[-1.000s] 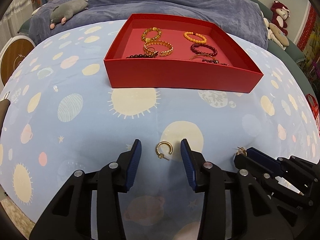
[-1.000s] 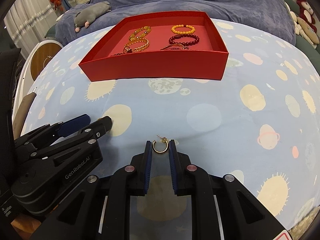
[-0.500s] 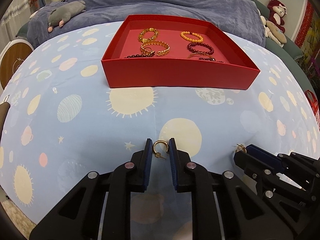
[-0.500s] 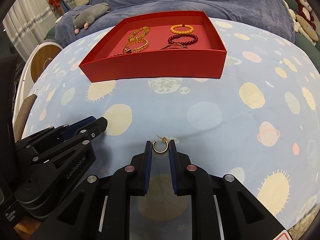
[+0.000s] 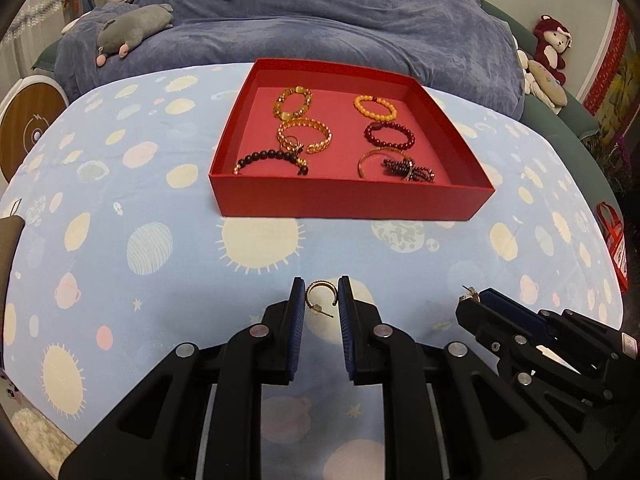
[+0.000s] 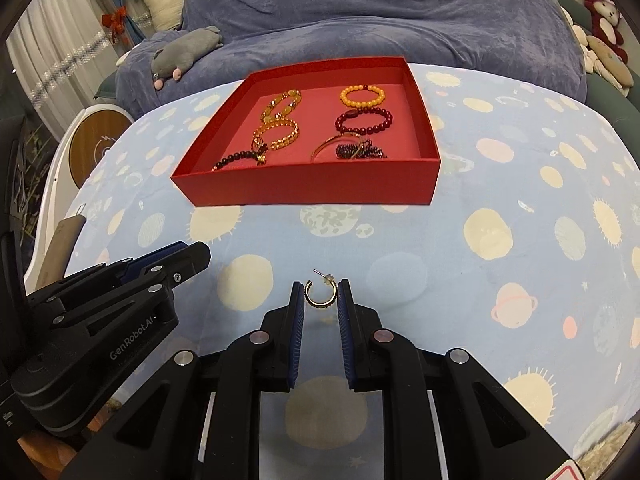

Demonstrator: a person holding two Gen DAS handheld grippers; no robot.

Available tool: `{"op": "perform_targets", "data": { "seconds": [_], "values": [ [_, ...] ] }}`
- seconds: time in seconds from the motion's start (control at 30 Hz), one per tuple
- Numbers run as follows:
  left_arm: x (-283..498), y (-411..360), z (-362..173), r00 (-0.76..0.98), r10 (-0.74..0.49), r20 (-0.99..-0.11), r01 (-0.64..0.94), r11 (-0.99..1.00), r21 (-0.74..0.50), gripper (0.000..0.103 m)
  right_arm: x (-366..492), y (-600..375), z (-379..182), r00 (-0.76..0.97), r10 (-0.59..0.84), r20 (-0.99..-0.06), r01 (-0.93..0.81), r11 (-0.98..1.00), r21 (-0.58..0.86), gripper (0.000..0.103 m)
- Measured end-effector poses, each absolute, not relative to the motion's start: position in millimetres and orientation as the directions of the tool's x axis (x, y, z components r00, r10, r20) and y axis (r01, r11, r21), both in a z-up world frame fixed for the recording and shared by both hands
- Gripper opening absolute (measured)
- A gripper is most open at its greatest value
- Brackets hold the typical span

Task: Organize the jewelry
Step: 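Carry both held hoop earrings over the red box, then open both tools to drop the earrings into the box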

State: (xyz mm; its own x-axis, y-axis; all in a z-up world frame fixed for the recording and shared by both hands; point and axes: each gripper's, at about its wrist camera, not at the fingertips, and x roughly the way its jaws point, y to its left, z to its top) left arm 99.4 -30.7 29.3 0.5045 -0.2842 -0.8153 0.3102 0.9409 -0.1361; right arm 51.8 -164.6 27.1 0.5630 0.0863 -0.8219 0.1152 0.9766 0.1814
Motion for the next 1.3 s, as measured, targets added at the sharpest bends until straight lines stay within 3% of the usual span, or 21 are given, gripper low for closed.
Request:
{"op": "perform_targets", "data": {
  "seconds": [0.47,1.3],
  "values": [
    [186.3,-74.7,79.4,0.571,-0.327,-0.753,0.354,0.926,-0.133,0.017,139.4,-195.7,78.3,0.659,0.05,-0.751,0.088,0.986,0.143,0.016],
    [267.7,-108.5,28.6,0.524,-0.27,-0.807,0.339,0.936,-0.094,0.017,230.5,-228.5,29.6,0.608,0.046,-0.792,0.111,0.983,0.143,0.016]
  ]
}}
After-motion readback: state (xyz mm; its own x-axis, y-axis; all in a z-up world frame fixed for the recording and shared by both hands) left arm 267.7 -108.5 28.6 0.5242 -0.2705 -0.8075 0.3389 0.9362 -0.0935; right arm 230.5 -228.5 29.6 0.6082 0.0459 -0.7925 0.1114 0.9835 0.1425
